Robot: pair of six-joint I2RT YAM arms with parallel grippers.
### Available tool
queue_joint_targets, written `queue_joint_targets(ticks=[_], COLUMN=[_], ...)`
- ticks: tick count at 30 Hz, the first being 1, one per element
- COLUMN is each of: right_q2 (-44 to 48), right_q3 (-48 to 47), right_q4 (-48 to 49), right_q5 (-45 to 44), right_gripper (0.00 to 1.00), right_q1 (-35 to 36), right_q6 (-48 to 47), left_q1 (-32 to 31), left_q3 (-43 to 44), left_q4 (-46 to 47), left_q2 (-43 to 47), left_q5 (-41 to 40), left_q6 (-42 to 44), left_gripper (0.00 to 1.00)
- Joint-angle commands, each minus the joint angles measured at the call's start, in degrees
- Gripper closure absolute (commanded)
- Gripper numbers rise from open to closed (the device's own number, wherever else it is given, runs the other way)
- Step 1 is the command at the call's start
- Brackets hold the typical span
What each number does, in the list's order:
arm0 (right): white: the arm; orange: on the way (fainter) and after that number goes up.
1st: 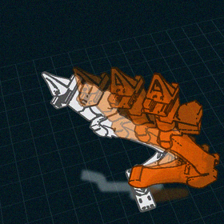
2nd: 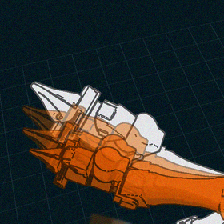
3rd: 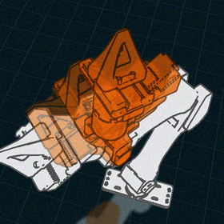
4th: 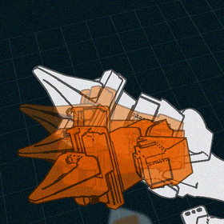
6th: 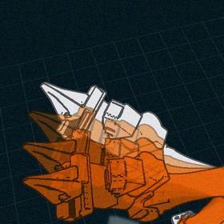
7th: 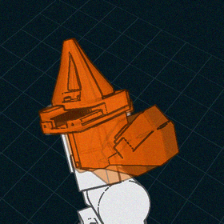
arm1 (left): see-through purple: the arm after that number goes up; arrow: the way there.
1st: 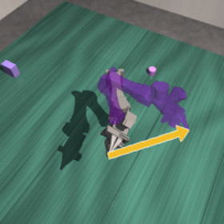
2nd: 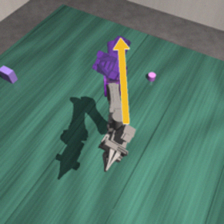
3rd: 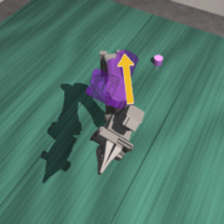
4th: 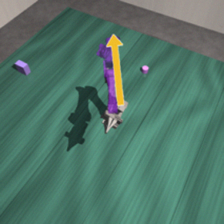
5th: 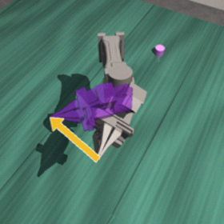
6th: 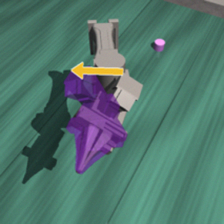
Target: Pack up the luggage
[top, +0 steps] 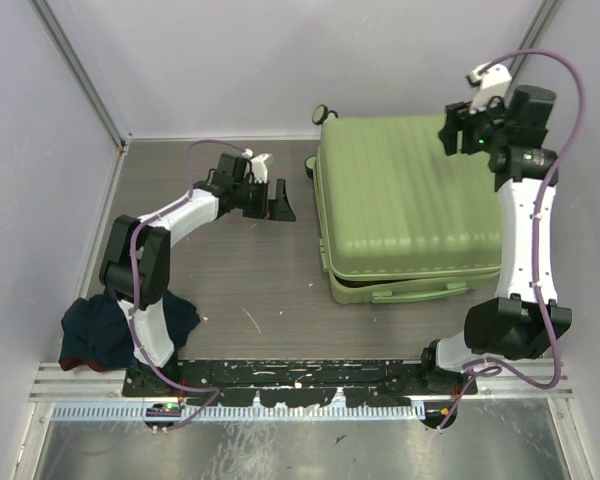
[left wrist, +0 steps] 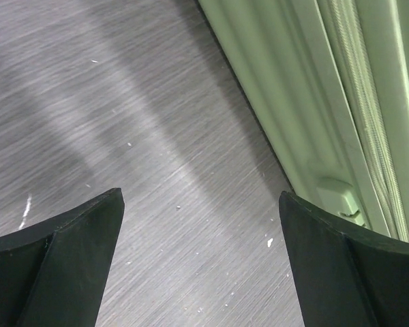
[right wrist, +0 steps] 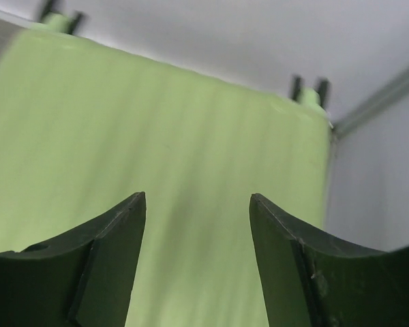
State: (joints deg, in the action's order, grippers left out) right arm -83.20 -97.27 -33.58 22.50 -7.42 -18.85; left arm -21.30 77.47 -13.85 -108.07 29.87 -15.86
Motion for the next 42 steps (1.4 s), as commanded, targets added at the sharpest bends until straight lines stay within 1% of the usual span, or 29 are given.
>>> queue_joint_targets(ticks=[1, 3, 7, 12, 17, 22, 27, 31, 37, 42], right_q2=[-2.08, -3.71, -6.77, -10.17, -13.35, -14.56, -15.61, -15.54, -11.08, -4.33], right_q3=[-4.59, -5.30, -5.12, -1.75, 2.04, 10.18, 18.97, 24.11, 31.79, 36.95], right_q4=[-4.91, -6.21, -8.62, -8.01, -7.38, -6.34, -4.42, -6.19, -6.60, -7.80], right_q5=[1.91, 1.50, -0.76, -1.28, 1.77, 5.83, 10.73, 16.43, 20.90, 22.91], right_gripper=[0.34, 0.36, 0.40, 0.45, 0.51, 0.53, 0.56, 0.56, 0.56, 0.55], right_q1=[-10.09, -15.30, -21.56, -28.26, -32.66, -32.85, -32.83, -32.68, -29.87, -24.98], right_q6=[-0.05, -1.69, -7.17, -14.79, -19.82, -24.48, -26.91, -30.00, -32.62, -35.40], left_q1=[-1.55, -1.55, -1.55, -1.34, 0.93, 3.47, 7.13, 9.94, 14.81, 20.17], left_q3=[-0.72, -0.70, -0.77, -0.16, 0.05, 0.46, 0.81, 0.75, 0.57, 1.23], left_q4=[3.70, 3.57, 3.67, 3.40, 4.27, 4.53, 4.94, 5.32, 4.35, 1.94], left_q2=[4.24, 4.18, 4.42, 4.66, 4.29, 4.75, 5.65, 6.53, 7.33, 7.55], left_q5=[0.84, 0.07, -0.54, -0.85, 0.31, 1.13, 2.06, 2.04, 0.62, -2.34], left_q6=[0.73, 0.37, 0.78, 0.95, -3.29, -5.49, -8.48, -9.65, -10.84, -11.21], left_gripper=[0.04, 0.04, 0.04, 0.04, 0.04, 0.03, 0.03, 0.03, 0.02, 0.02])
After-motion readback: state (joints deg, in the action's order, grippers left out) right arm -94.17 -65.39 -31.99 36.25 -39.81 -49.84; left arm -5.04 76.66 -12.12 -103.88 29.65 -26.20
